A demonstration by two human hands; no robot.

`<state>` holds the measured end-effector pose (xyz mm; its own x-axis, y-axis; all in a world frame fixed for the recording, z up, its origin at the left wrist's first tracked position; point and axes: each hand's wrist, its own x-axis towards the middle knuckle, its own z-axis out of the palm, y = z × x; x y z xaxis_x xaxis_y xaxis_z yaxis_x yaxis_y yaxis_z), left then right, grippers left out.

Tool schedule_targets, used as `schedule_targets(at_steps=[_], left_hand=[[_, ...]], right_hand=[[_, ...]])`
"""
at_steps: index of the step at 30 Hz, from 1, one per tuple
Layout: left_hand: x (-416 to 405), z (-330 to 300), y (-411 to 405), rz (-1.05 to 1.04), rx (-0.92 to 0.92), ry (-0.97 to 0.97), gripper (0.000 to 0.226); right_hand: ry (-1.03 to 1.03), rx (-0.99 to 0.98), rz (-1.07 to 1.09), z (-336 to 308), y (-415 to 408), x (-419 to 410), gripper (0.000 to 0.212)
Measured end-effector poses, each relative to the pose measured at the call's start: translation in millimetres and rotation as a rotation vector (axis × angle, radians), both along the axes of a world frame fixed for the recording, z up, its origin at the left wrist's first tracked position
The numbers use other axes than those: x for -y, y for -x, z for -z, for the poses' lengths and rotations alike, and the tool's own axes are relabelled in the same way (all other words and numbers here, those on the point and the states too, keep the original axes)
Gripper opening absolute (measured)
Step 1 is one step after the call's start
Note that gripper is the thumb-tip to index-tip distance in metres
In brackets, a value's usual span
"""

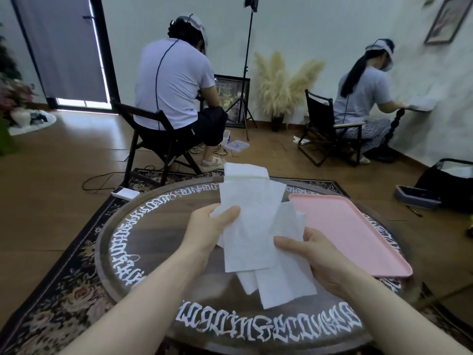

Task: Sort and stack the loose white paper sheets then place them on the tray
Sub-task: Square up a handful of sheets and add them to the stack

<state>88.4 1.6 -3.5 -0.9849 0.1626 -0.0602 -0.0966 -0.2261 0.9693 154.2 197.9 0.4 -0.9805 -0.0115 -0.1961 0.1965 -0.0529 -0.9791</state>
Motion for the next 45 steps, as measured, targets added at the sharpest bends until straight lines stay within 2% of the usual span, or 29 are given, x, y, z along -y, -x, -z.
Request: schedule_targets(at_steps=[4, 7, 17, 23, 28, 33, 36, 39, 45], left_hand=[[5, -1, -4, -0.095, -0.017, -0.017, 0.005], [8, -3, -6, -0.099, -0.047, 0.017, 0.005], [15, -11, -4, -0.05, -0.102, 0.08, 0.019], [11, -12, -2, -0.02, -0.1, 0.107, 0.012], [10, -13, 1, -0.168, -0.039, 0.098, 0.013], [23, -14, 12, -0.412, -0.034, 0.069, 0.016], [32, -10, 18, -0.577, 0.018, 0.032, 0.013], [28, -1, 17, -0.636, 0.12, 0.028, 0.022], [-11, 8, -4, -0.291, 0.255, 0.002, 0.033]], right_hand=[[-0.085, 0.02, -0.007, 2, -2, 2, 0.024], [-0.07, 0.024, 0.007, 3, -3, 5, 0.018], [-0.034, 0.071, -0.029, -1, 2, 7, 0.045], [-0.075, 0.1, -0.045, 0, 0, 5, 0.052], [-0.077, 0.124, -0.017, 2, 0, 2, 0.024], [-0.111, 0.017, 0.209, 5, 3, -6, 0.021], [-0.001, -0.095, 0.341, 3, 7, -13, 0.021], [0.174, -0.216, 0.339, -2, 9, -12, 0.032], [0.397, -0.247, 0.207, -1, 11, 2, 0.038]])
